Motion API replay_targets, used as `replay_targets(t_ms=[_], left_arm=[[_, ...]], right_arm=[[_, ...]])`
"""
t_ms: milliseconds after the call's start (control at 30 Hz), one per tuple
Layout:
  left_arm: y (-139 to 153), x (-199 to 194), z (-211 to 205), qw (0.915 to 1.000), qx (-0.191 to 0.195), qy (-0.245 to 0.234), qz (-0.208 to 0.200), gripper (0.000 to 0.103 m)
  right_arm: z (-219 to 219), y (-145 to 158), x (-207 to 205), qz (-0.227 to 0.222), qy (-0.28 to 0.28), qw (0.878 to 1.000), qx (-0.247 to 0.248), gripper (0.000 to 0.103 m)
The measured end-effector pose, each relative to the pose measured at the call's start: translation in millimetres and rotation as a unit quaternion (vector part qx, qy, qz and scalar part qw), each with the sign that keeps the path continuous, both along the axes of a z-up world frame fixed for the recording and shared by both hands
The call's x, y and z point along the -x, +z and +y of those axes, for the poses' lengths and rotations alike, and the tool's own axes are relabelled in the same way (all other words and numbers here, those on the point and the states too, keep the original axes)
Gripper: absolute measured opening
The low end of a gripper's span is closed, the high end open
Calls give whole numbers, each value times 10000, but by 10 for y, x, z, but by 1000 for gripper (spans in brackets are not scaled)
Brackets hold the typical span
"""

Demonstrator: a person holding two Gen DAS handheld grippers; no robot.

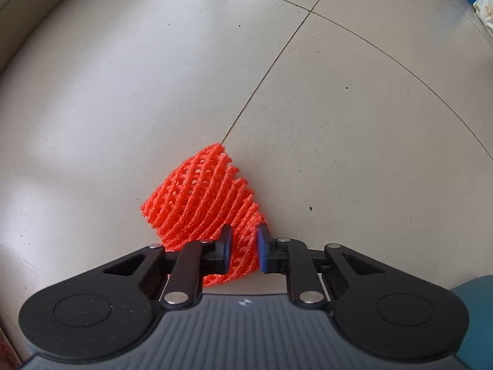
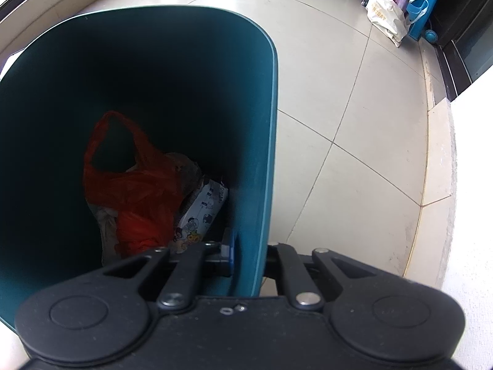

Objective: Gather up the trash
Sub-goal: 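Grasp the orange foam fruit net with the left gripper, then lift and carry the foam net over the teal bin with the left gripper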

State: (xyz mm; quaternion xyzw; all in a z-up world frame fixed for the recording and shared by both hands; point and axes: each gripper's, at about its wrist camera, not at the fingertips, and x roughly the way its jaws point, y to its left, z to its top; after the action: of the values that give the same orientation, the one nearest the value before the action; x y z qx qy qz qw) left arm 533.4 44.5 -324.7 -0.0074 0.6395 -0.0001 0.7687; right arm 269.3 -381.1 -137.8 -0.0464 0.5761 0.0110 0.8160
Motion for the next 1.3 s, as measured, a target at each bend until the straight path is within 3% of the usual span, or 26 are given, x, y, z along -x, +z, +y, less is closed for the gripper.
replay_targets(t_ms=[200,567,767,967,1133,1300], left_arm=[[406,303,-51,9993,-213,-281,-131,13],[1743,1080,-492,9931,17,-875,-780,13],[2473,1487,-911,9841,173,-1357,-1134,13],[3020,1899,-1426,9687,349,-1993,-1440,13],[3205,2175,-1969,9537,452,-2499,-1612,13],[2902,2277,-2425,9502,508,-2770,-1336,13]], right_arm=[[17,-13,16,-31,-2,10000,-13,7],[-174,217,97,-297,-92,9989,-341,4],[-240,238,179,-372,-100,9983,-436,4],[-285,257,252,-475,-45,9979,-445,4],[-290,279,300,-518,-47,9974,-498,5],[-274,309,288,-540,-41,9971,-540,5]])
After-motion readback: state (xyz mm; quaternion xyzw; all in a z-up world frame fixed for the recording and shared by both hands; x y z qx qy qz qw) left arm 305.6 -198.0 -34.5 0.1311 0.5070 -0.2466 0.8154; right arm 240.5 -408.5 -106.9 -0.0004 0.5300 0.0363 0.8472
